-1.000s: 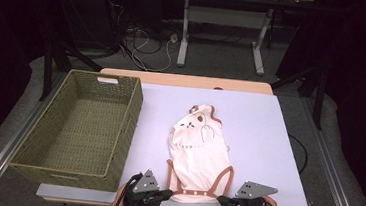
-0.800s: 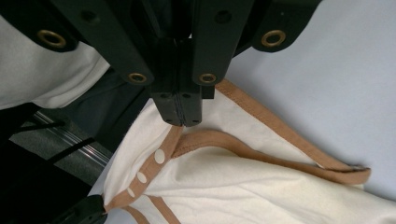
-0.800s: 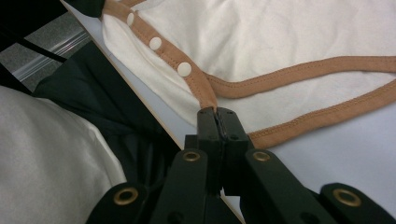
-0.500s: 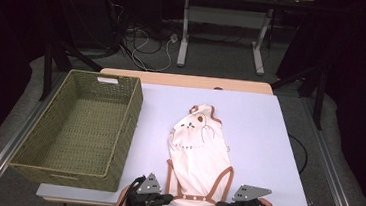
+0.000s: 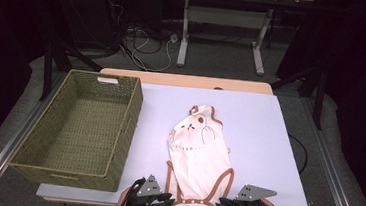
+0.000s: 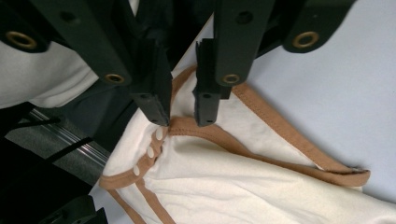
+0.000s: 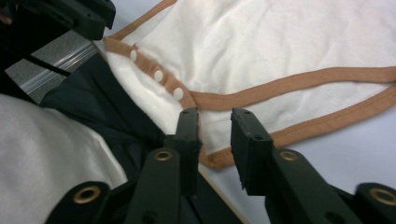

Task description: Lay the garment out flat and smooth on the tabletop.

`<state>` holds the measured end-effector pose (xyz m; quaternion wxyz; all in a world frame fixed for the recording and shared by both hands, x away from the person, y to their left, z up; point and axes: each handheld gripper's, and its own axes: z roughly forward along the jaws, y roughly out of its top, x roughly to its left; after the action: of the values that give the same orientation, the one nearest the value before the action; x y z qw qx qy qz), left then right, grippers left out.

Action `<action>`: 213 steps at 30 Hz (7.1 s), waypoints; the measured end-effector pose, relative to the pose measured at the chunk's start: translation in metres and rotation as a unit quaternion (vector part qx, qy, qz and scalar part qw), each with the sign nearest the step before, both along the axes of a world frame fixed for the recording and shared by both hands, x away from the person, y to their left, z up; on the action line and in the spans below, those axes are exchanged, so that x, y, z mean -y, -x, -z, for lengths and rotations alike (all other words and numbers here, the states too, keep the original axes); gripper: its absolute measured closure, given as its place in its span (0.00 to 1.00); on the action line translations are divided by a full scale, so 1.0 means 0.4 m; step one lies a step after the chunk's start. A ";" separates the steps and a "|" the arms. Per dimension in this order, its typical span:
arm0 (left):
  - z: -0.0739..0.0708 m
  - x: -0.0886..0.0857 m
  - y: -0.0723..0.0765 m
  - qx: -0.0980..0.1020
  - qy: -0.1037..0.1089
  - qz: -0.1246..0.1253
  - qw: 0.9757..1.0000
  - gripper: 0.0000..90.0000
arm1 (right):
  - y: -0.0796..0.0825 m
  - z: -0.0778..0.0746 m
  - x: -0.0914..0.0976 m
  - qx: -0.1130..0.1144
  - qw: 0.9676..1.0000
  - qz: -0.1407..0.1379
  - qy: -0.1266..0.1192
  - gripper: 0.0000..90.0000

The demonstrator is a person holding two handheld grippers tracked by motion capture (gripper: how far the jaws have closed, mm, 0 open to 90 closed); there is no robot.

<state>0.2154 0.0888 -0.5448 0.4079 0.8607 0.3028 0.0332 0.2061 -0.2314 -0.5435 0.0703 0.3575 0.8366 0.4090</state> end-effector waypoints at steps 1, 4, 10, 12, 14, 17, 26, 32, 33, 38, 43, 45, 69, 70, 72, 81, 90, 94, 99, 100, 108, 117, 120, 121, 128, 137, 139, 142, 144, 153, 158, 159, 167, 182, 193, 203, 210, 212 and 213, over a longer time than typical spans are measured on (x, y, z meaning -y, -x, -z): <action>0.002 0.001 -0.001 0.001 0.000 -0.003 1.000 0.81 | -0.001 0.000 0.001 0.001 1.000 0.006 -0.003 0.78; 0.008 0.002 -0.006 0.009 0.004 -0.013 1.000 0.72 | -0.009 0.001 0.007 0.004 1.000 0.020 -0.014 0.68; 0.015 -0.006 -0.021 0.031 0.005 -0.040 0.999 0.56 | -0.024 0.004 0.011 0.020 0.999 0.040 -0.011 0.59; 0.015 -0.013 -0.026 0.034 0.006 -0.044 0.998 0.53 | -0.030 0.005 0.011 0.020 0.999 0.048 -0.011 0.58; 0.017 -0.017 -0.031 0.038 0.008 -0.051 0.998 0.51 | -0.036 0.007 0.013 0.024 0.998 0.055 -0.013 0.57; 0.020 -0.025 -0.039 0.036 0.010 -0.064 0.997 0.49 | -0.046 0.010 0.016 0.029 0.997 0.064 -0.016 0.54; 0.012 -0.040 -0.067 0.027 0.025 -0.090 0.995 0.45 | -0.066 -0.001 0.036 0.034 0.994 0.104 -0.010 0.49; -0.013 -0.035 -0.118 0.038 0.016 -0.110 0.993 0.43 | -0.096 -0.042 0.038 0.046 0.992 0.119 -0.003 0.47; -0.014 -0.033 -0.127 0.037 0.016 -0.119 0.992 0.42 | -0.106 -0.043 0.038 0.049 0.992 0.119 0.001 0.46; -0.012 -0.031 -0.172 0.039 0.016 -0.140 0.989 0.40 | -0.158 -0.043 0.035 0.040 0.991 0.128 0.008 0.48; -0.013 -0.022 -0.213 0.029 0.017 -0.153 0.988 0.41 | -0.198 -0.043 0.029 0.046 0.991 0.125 0.000 0.52; -0.009 -0.020 -0.229 0.026 0.013 -0.153 0.988 0.45 | -0.206 -0.045 0.026 0.048 0.991 0.124 0.001 0.55; 0.035 0.022 -0.257 -0.042 -0.007 -0.158 0.987 0.91 | -0.240 0.000 0.064 0.024 0.984 0.174 0.009 0.64; 0.036 0.022 -0.256 -0.045 -0.005 -0.158 0.986 0.93 | -0.242 0.005 0.063 0.017 0.984 0.174 0.010 0.64; 0.034 0.020 -0.255 -0.044 -0.008 -0.156 0.987 0.95 | -0.244 0.015 0.063 0.009 0.985 0.172 0.015 0.65; 0.027 0.009 -0.245 -0.034 -0.018 -0.160 0.986 0.97 | -0.245 0.033 0.059 -0.016 0.987 0.159 0.023 0.84; 0.009 -0.014 -0.235 -0.027 -0.034 -0.164 0.986 0.97 | -0.238 0.025 0.068 -0.016 0.988 0.150 0.025 0.97; 0.004 -0.022 -0.230 -0.025 -0.037 -0.169 0.985 0.97 | -0.236 0.021 0.073 -0.020 0.988 0.152 0.022 0.98; 0.001 -0.039 -0.222 -0.028 -0.039 -0.176 0.983 0.97 | -0.228 0.011 0.083 -0.020 0.988 0.152 0.021 0.98; 0.001 -0.039 -0.222 -0.028 -0.039 -0.176 0.983 0.97 | -0.228 0.011 0.083 -0.020 0.988 0.152 0.021 0.98; 0.004 -0.055 -0.211 -0.018 -0.070 -0.179 0.981 0.97 | -0.222 0.007 0.102 -0.027 0.987 0.159 0.020 0.98; -0.006 -0.067 -0.195 0.000 -0.082 -0.190 0.978 0.97 | -0.222 0.012 0.102 -0.033 0.986 0.161 0.018 0.98; -0.004 -0.067 -0.189 0.011 -0.091 -0.192 0.977 0.97 | -0.221 0.010 0.104 -0.030 0.987 0.159 0.018 0.98; -0.003 -0.068 -0.189 0.009 -0.090 -0.193 0.977 0.97 | -0.220 0.009 0.105 -0.031 0.987 0.160 0.017 0.98; 0.014 -0.066 -0.182 0.001 -0.083 -0.194 0.978 0.97 | -0.218 0.006 0.119 -0.035 0.985 0.169 0.017 0.98; 0.018 -0.071 -0.186 0.002 -0.076 -0.190 0.979 0.97 | -0.216 0.007 0.128 -0.040 0.985 0.167 0.032 0.98; 0.018 -0.071 -0.186 0.002 -0.076 -0.190 0.979 0.97 | -0.216 0.009 0.127 -0.042 0.985 0.166 0.030 0.98; 0.018 -0.070 -0.185 0.002 -0.076 -0.193 0.978 0.97 | -0.217 0.007 0.129 -0.044 0.985 0.167 0.028 0.98; 0.019 -0.070 -0.185 0.006 -0.078 -0.192 0.978 0.97 | -0.218 0.007 0.131 -0.043 0.984 0.168 0.031 0.98; 0.022 -0.068 -0.187 0.010 -0.066 -0.201 0.977 0.85 | -0.217 0.006 0.133 -0.035 0.986 0.165 0.012 0.87; 0.022 -0.065 -0.191 0.015 -0.053 -0.209 0.976 0.79 | -0.217 0.004 0.137 -0.022 0.985 0.171 0.004 0.80; 0.021 -0.064 -0.193 0.016 -0.051 -0.206 0.977 0.78 | -0.217 0.003 0.138 -0.019 0.985 0.172 0.003 0.78; 0.015 -0.044 -0.207 0.027 -0.041 -0.197 0.979 0.65 | -0.222 -0.005 0.130 0.012 0.985 0.170 -0.004 0.63; -0.015 -0.018 -0.273 0.008 0.000 -0.187 0.982 0.50 | -0.251 -0.041 0.069 0.052 0.990 0.128 0.030 0.52; -0.041 0.008 -0.317 0.024 0.023 -0.187 0.982 0.44 | -0.305 -0.059 0.039 0.052 0.992 0.110 0.024 0.44; -0.063 0.022 -0.345 0.022 0.028 -0.203 0.979 0.42 | -0.360 -0.097 0.037 0.043 0.990 0.129 0.025 0.38; -0.069 0.022 -0.368 0.025 0.031 -0.222 0.974 0.30 | -0.391 -0.125 0.027 0.047 0.988 0.141 0.034 0.27; -0.075 0.024 -0.375 0.021 0.036 -0.220 0.975 0.27 | -0.402 -0.129 0.023 0.047 0.987 0.147 0.038 0.21; -0.077 0.028 -0.378 0.016 0.042 -0.222 0.974 0.25 | -0.406 -0.131 0.021 0.046 0.987 0.151 0.040 0.19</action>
<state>0.3667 0.0778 -0.5141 0.4308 0.7536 0.4808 0.1236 0.3686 -0.2398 -0.4912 0.1839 0.4572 0.7846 0.3763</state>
